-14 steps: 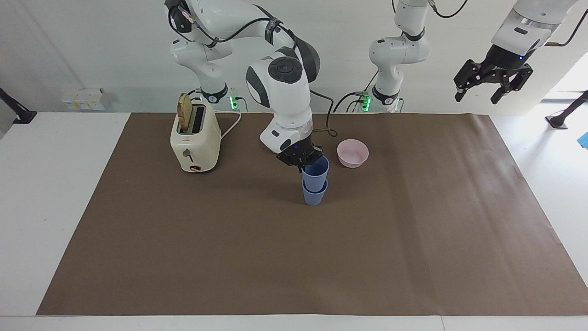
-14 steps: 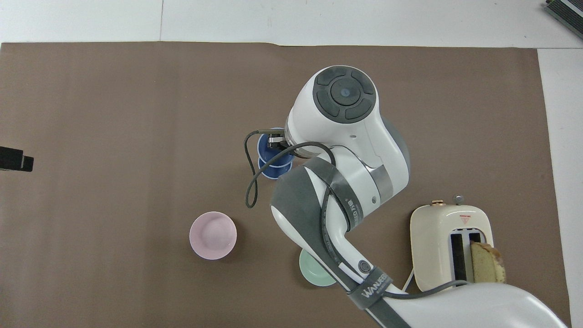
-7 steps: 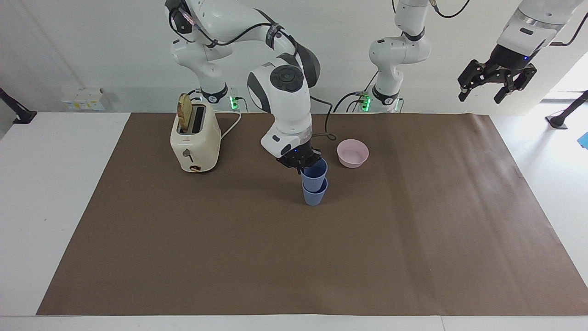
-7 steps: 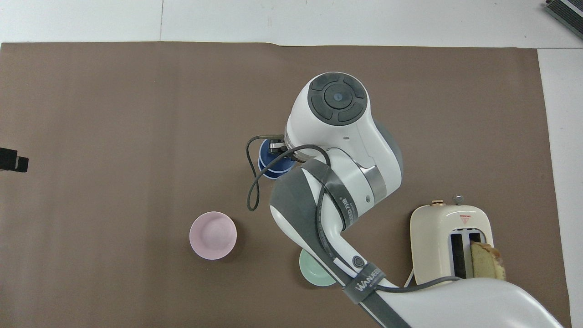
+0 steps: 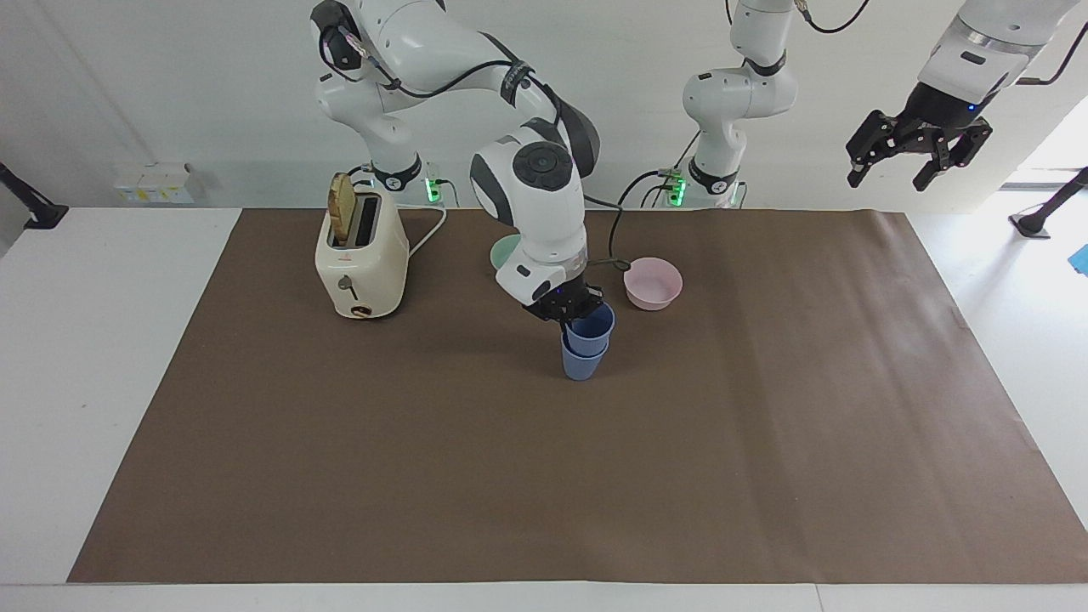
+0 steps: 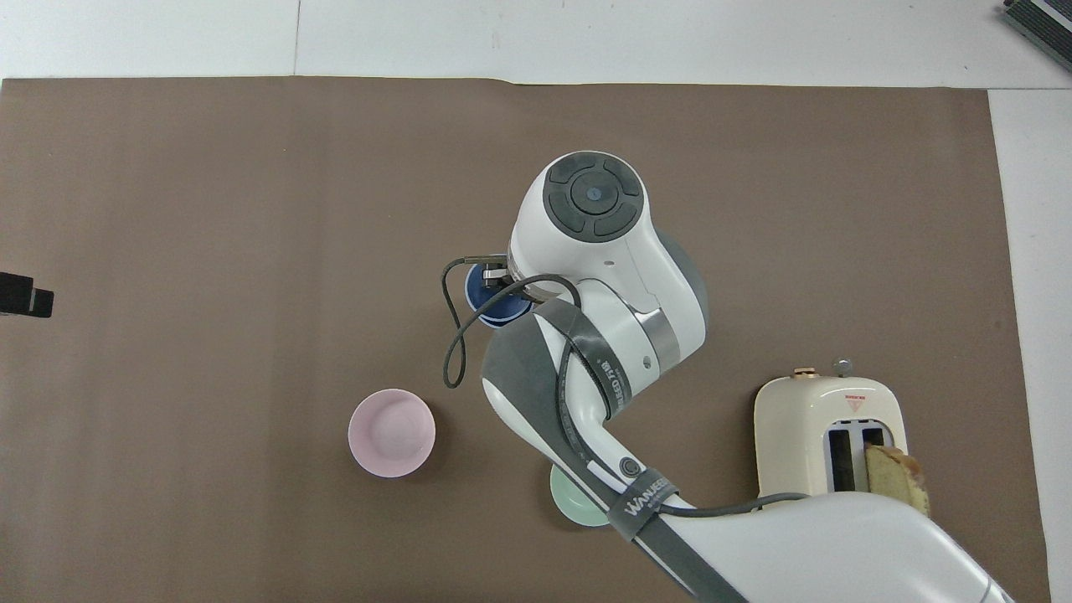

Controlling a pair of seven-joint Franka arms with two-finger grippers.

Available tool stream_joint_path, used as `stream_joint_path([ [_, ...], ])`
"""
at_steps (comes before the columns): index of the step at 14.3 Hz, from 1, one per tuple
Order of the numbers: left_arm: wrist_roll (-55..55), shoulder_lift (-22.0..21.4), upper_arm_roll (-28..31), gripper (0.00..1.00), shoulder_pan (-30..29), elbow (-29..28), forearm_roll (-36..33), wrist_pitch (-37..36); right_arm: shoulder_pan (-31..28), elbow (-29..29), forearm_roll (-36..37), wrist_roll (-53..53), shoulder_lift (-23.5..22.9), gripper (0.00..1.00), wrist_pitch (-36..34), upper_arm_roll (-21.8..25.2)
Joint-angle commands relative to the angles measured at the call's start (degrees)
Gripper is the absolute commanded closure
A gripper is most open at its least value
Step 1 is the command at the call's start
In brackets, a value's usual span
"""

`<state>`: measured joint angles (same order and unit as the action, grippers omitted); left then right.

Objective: Stack blue cups with both arms
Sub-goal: 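Lower the held cup into the placed cup and open the right gripper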

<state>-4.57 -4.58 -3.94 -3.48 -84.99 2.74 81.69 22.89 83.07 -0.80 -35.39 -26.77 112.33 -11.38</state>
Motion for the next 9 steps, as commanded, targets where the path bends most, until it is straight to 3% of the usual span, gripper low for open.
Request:
stream_joint_path([
  [1,0.3,0.4,-0.1,0.00,-0.1,1.5,-0.5,-1.4,-0.7,1.1,-0.3,-1.2,0.6,0.38,1.0,-0.3],
  [2,0.3,0.4,-0.1,0.00,-0.2,1.5,-0.5,-1.4,-0.7,1.1,-0.3,-1.1,0.7,0.38,1.0,-0.4],
  [3,0.3,0.4,-0.1,0.00,-0.2,1.5,-0.5,-1.4,-0.7,1.1,0.2,-0.9,0.7,0.30,1.0,-0.3],
  [5,0.3,0.4,-0.1,0.00,-0.1,1.5,-0.5,-1.4,-0.6,0.9,0.9,-0.6,0.7,0.00,0.4,-0.3],
  [9,0.3,0.4,-0.1,0.00,-0.1,1.5,-0.5,-1.4,-3.1,-0.6,1.8,1.6,3.5,0.00,-2.9,0.1],
])
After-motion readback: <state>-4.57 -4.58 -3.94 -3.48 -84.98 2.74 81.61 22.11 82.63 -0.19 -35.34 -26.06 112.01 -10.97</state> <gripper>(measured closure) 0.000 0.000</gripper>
